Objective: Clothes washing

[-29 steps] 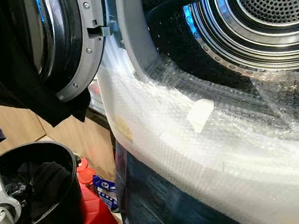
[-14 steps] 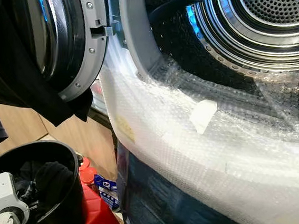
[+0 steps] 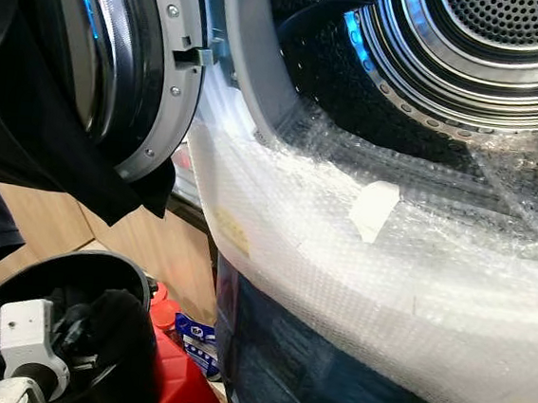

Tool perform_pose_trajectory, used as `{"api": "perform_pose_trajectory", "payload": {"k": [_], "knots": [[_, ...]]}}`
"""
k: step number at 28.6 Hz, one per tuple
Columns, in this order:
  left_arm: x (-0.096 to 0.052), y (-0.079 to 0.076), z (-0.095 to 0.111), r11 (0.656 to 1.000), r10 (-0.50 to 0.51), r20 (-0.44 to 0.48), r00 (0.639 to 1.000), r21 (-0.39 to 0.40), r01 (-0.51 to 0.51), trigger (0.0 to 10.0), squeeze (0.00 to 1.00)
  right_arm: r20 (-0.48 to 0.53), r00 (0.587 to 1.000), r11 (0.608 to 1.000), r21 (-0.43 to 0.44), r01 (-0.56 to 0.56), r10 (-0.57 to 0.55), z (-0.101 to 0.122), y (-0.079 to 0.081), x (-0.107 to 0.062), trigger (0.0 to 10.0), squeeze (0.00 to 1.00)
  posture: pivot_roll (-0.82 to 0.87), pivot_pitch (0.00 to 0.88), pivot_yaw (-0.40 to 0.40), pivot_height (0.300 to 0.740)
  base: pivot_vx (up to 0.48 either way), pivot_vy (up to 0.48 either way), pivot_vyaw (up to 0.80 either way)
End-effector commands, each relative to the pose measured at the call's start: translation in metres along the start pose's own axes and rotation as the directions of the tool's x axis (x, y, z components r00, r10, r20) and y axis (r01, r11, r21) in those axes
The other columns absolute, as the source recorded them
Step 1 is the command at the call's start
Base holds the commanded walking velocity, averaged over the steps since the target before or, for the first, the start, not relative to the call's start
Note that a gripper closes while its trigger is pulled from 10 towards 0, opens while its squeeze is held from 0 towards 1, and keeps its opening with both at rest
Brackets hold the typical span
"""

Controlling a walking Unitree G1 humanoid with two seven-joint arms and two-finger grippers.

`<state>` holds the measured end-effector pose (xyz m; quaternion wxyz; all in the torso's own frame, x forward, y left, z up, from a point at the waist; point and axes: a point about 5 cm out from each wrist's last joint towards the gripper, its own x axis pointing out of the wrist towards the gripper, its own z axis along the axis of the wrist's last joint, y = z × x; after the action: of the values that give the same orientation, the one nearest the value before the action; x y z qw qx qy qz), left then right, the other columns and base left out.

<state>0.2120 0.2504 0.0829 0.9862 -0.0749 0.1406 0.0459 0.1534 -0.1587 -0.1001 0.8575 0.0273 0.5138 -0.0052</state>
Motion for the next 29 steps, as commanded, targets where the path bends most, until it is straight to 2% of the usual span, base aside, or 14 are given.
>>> {"api": "perform_pose_trajectory", "payload": {"k": [1,4,6,7,11,14,15,17,18,20,21,22,25,29], "knots": [[-0.001,-0.020,0.000,0.988,-0.151,-0.006,0.988,-0.017,0.151,0.0,0.00,-0.002,1.000,1.000,-0.005,-0.011,0.011,-0.001,0.004,0.000,10.0,0.00,0.19,0.000,0.099,0.740,0.000,0.000,0.00],[-0.010,-0.027,0.005,0.959,-0.275,0.008,0.961,-0.065,0.275,0.0,0.00,-0.005,1.000,1.000,-0.012,-0.014,0.014,-0.001,0.005,0.000,10.0,0.00,0.19,0.000,0.097,0.740,0.000,0.000,0.00],[-0.017,-0.025,0.029,0.911,-0.337,0.137,0.932,-0.203,0.359,0.0,0.00,-0.009,1.000,1.000,-0.023,-0.019,0.019,-0.002,0.005,0.000,10.0,0.00,0.20,0.000,0.092,0.740,0.000,0.000,0.00],[-0.018,-0.024,0.034,0.900,-0.346,0.163,0.924,-0.221,0.376,0.0,0.00,-0.009,1.000,0.999,-0.025,-0.020,0.020,-0.002,0.005,0.000,10.0,0.00,0.21,0.000,0.090,0.740,0.000,0.000,0.00],[-0.025,-0.026,0.066,0.838,-0.445,0.256,0.858,-0.220,0.500,0.0,0.00,-0.008,1.000,0.999,-0.030,-0.022,0.022,-0.001,0.005,0.000,10.0,0.00,0.22,0.011,0.081,0.740,0.000,0.000,0.00],[-0.031,-0.033,0.106,0.751,-0.582,0.313,0.750,-0.146,0.644,0.0,0.00,-0.001,1.000,0.999,-0.027,-0.020,0.020,0.003,0.005,0.001,10.0,0.00,0.22,0.010,0.076,0.740,0.000,0.000,0.00],[-0.031,-0.033,0.106,0.751,-0.582,0.313,0.750,-0.146,0.644,0.0,0.00,-0.001,1.000,0.999,-0.027,-0.020,0.020,0.003,0.005,0.001,10.0,0.00,0.22,0.010,0.076,0.740,0.000,0.000,0.00],[-0.039,-0.049,0.118,0.650,-0.731,0.223,0.645,-0.064,0.758,0.0,0.00,0.003,1.000,0.999,-0.032,-0.021,0.021,0.005,0.005,0.001,10.0,0.00,0.23,0.011,0.073,0.740,0.000,0.000,0.00],[-0.039,-0.049,0.118,0.650,-0.731,0.223,0.645,-0.064,0.758,0.0,0.00,0.003,1.000,0.999,-0.032,-0.021,0.021,0.005,0.005,0.001,10.0,0.00,0.23,0.011,0.073,0.740,0.000,0.000,0.00],[-0.039,-0.057,0.115,0.610,-0.783,0.121,0.611,-0.050,0.791,0.0,0.00,0.006,1.000,0.999,-0.033,-0.019,0.019,0.008,0.004,0.001,10.0,0.00,0.23,0.005,0.073,0.740,0.000,0.000,0.00],[-0.036,-0.068,0.106,0.566,-0.823,0.025,0.568,-0.044,0.823,0.0,0.00,0.014,1.000,0.999,-0.031,-0.018,0.018,0.010,0.005,0.002,10.0,0.00,0.22,0.004,0.077,0.740,0.000,0.000,0.00],[-0.036,-0.068,0.106,0.566,-0.823,0.025,0.568,-0.044,0.823,0.0,0.00,0.014,1.000,0.999,-0.031,-0.018,0.018,0.010,0.005,0.002,10.0,0.00,0.22,0.004,0.077,0.740,0.000,0.000,0.00],[-0.026,-0.087,0.070,0.500,-0.858,-0.168,0.485,-0.059,0.864,0.0,0.00,0.033,0.999,1.000,-0.012,-0.011,0.011,0.015,0.004,0.002,10.0,0.00,0.17,0.006,0.097,0.740,0.000,0.000,0.00],[-0.016,-0.093,0.042,0.488,-0.834,-0.308,0.457,-0.025,0.873,0.0,0.00,0.034,0.999,1.000,-0.019,-0.012,0.013,0.014,0.004,0.002,10.0,0.00,0.15,0.010,0.103,0.740,0.000,0.000,0.00]]}}
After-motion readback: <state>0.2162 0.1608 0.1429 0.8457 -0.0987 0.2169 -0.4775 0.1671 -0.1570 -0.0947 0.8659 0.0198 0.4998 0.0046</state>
